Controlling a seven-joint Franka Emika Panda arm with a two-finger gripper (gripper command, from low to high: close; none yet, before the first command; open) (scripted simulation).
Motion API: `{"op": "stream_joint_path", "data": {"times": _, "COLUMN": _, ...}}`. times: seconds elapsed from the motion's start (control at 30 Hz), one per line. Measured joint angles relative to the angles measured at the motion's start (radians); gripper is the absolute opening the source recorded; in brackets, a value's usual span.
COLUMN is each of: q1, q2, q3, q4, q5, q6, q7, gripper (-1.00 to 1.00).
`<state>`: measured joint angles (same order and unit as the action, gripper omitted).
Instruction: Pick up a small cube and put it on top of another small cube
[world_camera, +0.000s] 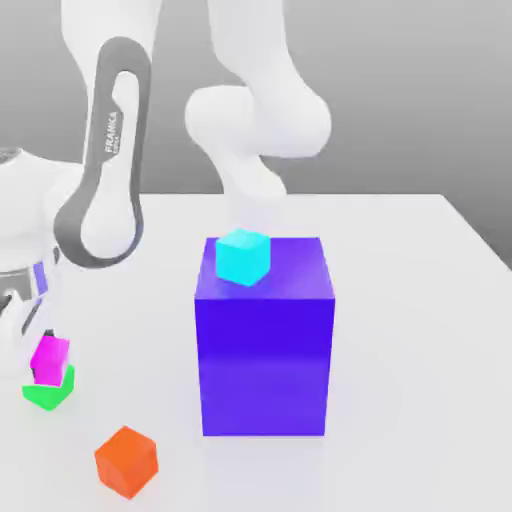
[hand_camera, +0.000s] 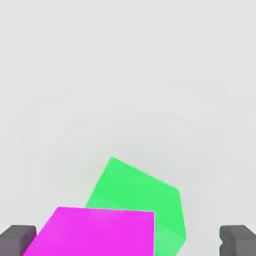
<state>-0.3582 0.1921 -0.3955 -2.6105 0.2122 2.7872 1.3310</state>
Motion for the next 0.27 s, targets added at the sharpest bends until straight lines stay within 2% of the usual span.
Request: {"op": "stream_joint_path", "data": {"times": 0.27, "q1": 0.009, "q2": -0.150, "q3": -0.045, "q4": -0.011, "q5": -0.172, "q6": -0.122, "q7": 0.125, "gripper": 1.00}}
